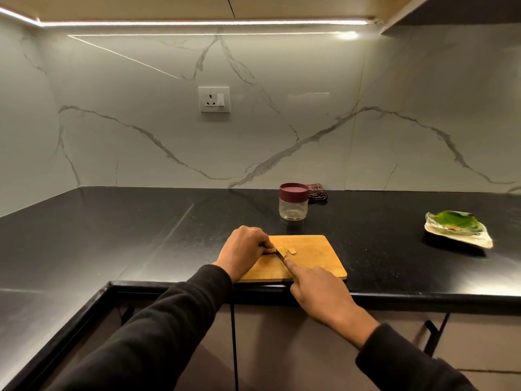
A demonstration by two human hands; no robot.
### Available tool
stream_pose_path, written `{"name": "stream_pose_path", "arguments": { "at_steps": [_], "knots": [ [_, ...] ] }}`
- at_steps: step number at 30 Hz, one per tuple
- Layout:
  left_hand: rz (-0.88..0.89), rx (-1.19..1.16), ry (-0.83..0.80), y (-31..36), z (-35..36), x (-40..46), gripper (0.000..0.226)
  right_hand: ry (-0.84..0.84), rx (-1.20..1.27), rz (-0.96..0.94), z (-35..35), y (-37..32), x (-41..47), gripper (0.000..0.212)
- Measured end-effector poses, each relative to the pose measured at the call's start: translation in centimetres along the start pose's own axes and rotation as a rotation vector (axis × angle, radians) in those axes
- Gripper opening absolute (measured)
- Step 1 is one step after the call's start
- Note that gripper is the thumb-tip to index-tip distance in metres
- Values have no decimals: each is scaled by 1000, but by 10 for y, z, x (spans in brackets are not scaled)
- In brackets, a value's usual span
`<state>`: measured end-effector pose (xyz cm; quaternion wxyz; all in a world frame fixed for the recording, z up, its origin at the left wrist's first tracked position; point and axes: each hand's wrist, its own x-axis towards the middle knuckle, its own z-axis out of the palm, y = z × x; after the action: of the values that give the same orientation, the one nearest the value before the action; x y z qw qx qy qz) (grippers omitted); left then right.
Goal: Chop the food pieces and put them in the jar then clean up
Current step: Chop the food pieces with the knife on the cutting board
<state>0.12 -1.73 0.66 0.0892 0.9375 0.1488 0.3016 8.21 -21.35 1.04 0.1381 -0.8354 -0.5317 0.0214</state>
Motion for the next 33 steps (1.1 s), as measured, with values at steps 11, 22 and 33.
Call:
{"name": "stream_pose_path", "arguments": {
  "at_steps": [11, 22, 33],
  "knots": [
    [-12, -29, 46, 0, 3, -6, 7, 115, 433, 73, -4, 2, 4, 53],
    [10, -4, 24, -3, 2, -2, 10, 111, 75, 26, -13, -15, 13, 56],
    [23, -10, 19, -2, 0, -3, 8, 118, 18, 21, -7, -15, 18, 56]
  ]
}}
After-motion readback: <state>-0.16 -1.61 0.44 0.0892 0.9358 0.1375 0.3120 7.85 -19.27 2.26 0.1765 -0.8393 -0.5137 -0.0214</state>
